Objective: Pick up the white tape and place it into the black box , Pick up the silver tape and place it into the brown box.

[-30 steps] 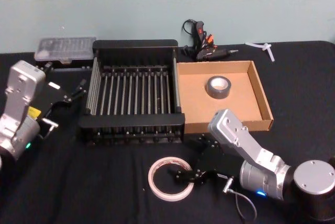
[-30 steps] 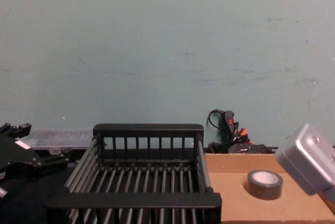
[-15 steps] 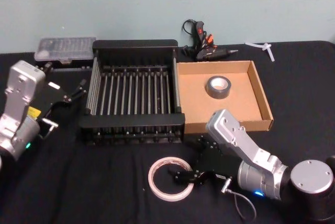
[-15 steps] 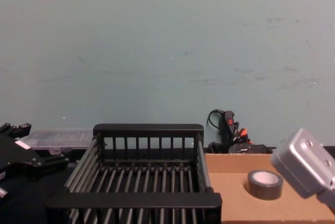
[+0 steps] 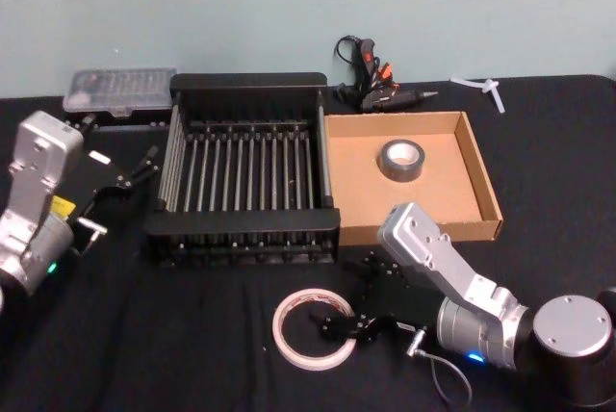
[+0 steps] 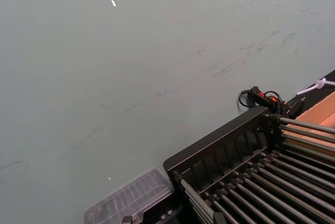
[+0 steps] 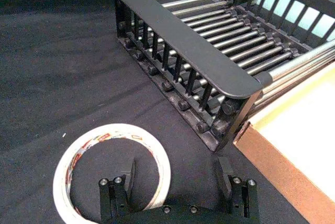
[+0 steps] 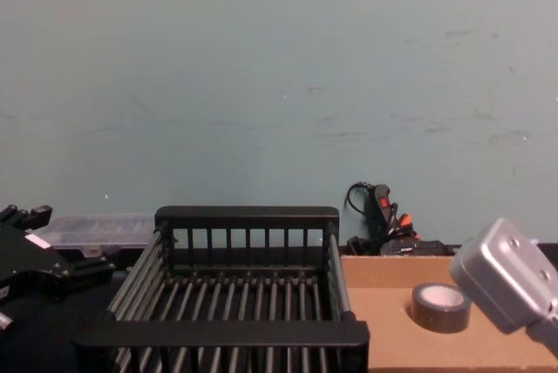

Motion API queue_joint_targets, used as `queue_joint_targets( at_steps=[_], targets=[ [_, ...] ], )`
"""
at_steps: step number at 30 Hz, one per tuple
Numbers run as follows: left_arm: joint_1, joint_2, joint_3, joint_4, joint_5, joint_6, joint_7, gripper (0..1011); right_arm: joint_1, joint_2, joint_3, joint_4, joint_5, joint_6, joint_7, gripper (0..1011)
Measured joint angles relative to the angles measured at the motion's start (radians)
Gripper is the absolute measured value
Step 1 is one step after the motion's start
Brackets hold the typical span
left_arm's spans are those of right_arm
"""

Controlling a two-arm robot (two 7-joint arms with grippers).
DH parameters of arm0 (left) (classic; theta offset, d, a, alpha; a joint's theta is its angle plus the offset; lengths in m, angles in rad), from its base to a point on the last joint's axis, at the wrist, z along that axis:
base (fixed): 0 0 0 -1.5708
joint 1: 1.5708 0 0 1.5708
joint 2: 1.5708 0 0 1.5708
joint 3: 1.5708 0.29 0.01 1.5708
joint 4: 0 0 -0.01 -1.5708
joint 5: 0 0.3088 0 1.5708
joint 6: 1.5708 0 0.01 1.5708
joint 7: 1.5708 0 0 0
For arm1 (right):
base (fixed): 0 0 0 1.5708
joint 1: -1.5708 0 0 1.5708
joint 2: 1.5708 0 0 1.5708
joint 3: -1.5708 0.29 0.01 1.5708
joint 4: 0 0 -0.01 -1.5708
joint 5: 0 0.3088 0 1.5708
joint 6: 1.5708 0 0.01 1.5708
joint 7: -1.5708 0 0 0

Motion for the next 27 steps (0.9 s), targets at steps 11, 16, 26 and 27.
queue_joint_targets(
  at_steps=[11, 16, 26, 27],
  targets=[
    [0.0, 0.0, 0.0, 0.0, 0.0, 0.0, 0.0, 1001, -0.001, 0.0, 0.0, -0.001, -0.001, 0.001, -0.001, 1002],
    [0.0, 0.0, 0.0, 0.0, 0.0, 0.0, 0.0, 1001, -0.001, 0.0, 0.0, -0.001, -0.001, 0.0, -0.001, 1002],
    [0.0, 0.0, 0.0, 0.0, 0.0, 0.0, 0.0, 1001, -0.001, 0.0, 0.001, -0.002, -0.001, 0.0, 0.0, 810],
    [0.0, 0.0, 0.0, 0.0, 0.0, 0.0, 0.0, 1001, -0.001, 0.0, 0.001, -0.001, -0.001, 0.0, 0.0, 748]
  ],
)
